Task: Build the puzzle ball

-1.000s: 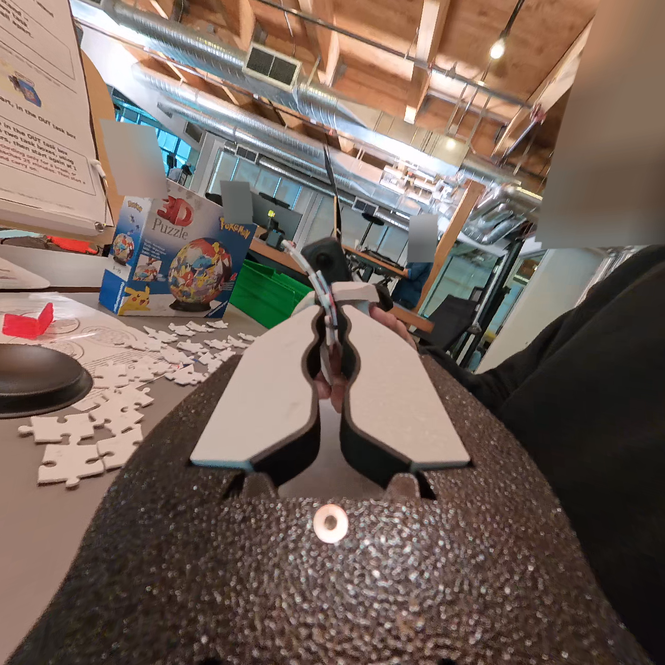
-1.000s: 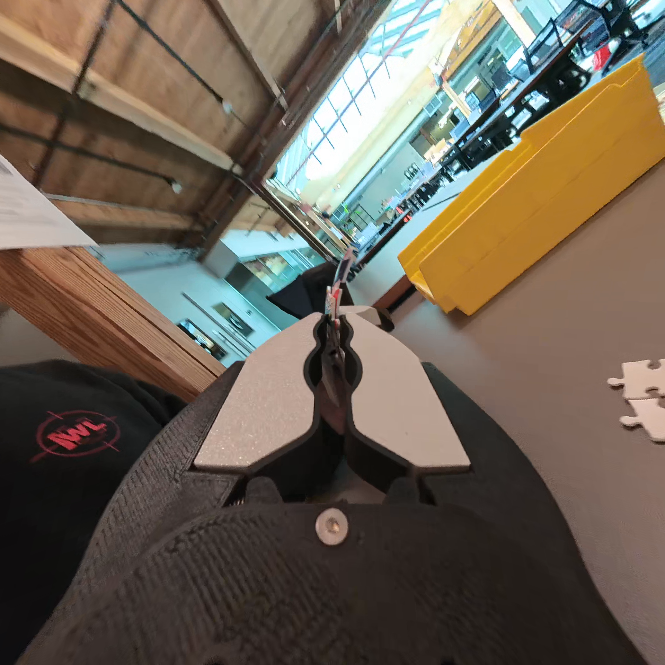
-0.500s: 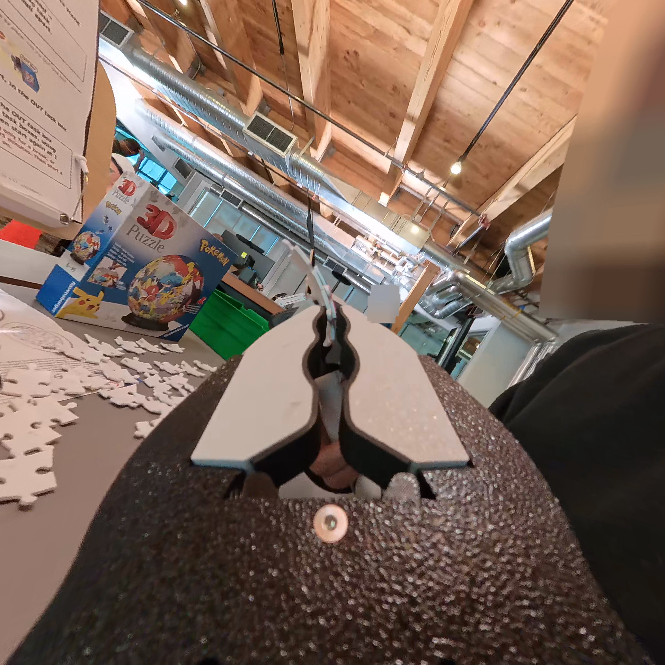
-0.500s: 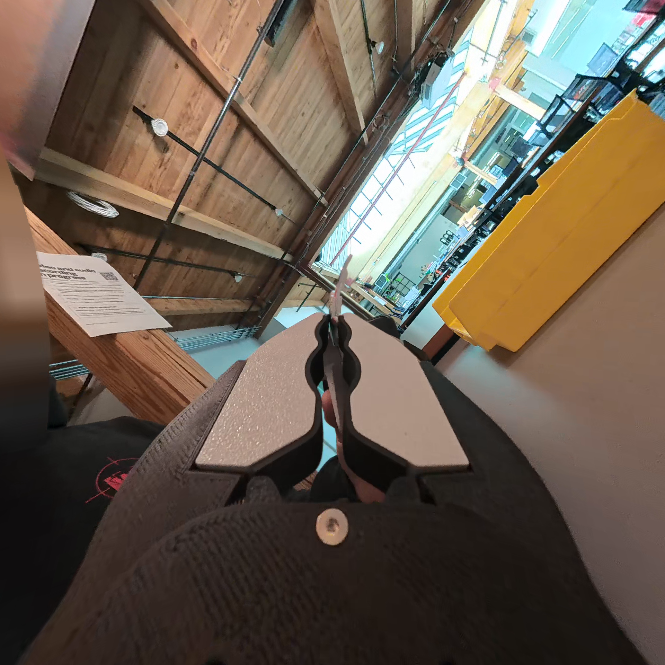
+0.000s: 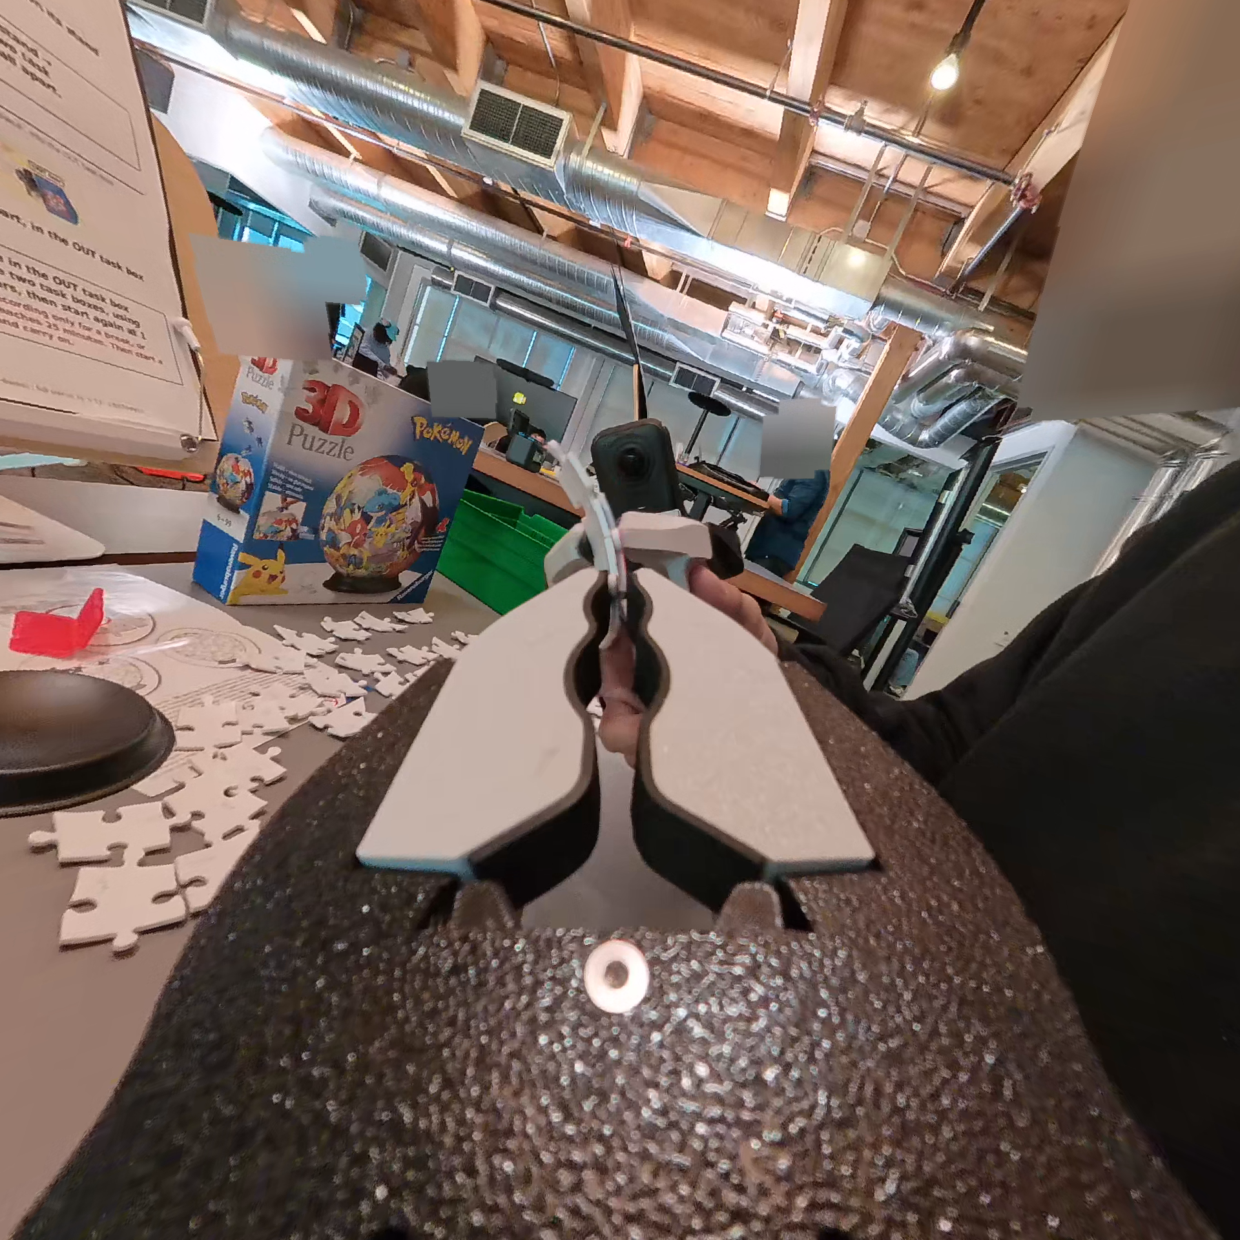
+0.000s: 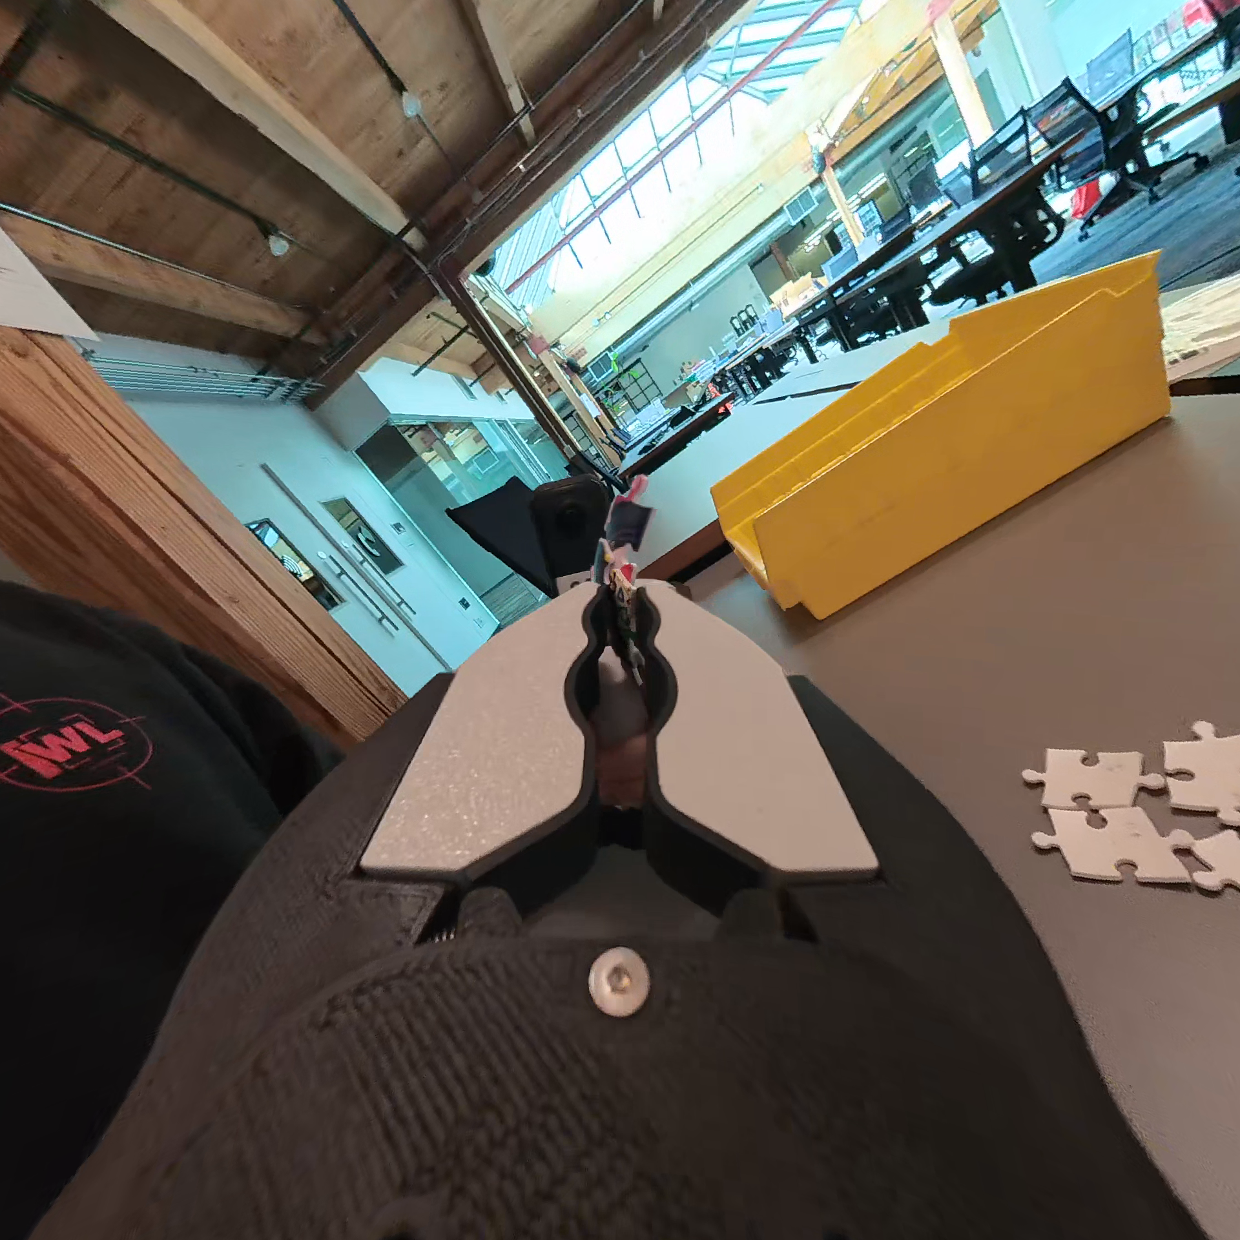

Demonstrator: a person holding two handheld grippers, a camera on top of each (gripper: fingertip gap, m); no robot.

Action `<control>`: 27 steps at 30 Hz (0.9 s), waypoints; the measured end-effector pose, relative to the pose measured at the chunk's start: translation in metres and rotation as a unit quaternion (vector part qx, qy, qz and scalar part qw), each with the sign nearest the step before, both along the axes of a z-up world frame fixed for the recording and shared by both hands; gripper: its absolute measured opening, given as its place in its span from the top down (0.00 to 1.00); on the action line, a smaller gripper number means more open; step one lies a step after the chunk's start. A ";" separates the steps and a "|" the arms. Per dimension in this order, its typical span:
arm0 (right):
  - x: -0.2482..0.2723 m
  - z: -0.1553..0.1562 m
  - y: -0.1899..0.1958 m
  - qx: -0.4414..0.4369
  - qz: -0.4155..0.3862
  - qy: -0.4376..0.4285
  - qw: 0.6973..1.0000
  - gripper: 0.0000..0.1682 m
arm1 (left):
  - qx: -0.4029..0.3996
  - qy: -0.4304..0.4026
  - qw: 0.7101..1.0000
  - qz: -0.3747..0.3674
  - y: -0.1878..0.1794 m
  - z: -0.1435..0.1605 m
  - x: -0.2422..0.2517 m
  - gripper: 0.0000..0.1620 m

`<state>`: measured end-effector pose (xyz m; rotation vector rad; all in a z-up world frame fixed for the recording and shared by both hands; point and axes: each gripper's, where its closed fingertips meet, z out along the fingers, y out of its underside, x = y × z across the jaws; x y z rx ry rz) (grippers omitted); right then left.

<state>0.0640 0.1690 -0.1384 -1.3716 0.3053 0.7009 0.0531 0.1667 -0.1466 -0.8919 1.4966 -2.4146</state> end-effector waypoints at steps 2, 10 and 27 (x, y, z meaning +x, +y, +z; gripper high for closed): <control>-0.004 0.003 0.000 0.010 0.006 0.002 1.000 0.96 | -0.023 0.000 1.000 -0.013 0.002 0.003 -0.003 0.98; -0.003 0.017 -0.004 0.088 0.001 0.091 0.992 0.97 | -0.138 0.000 0.990 -0.033 0.001 0.018 -0.003 0.98; -0.014 0.015 -0.020 0.064 0.090 0.054 0.992 0.98 | -0.034 0.008 0.996 -0.081 -0.007 0.015 -0.013 0.94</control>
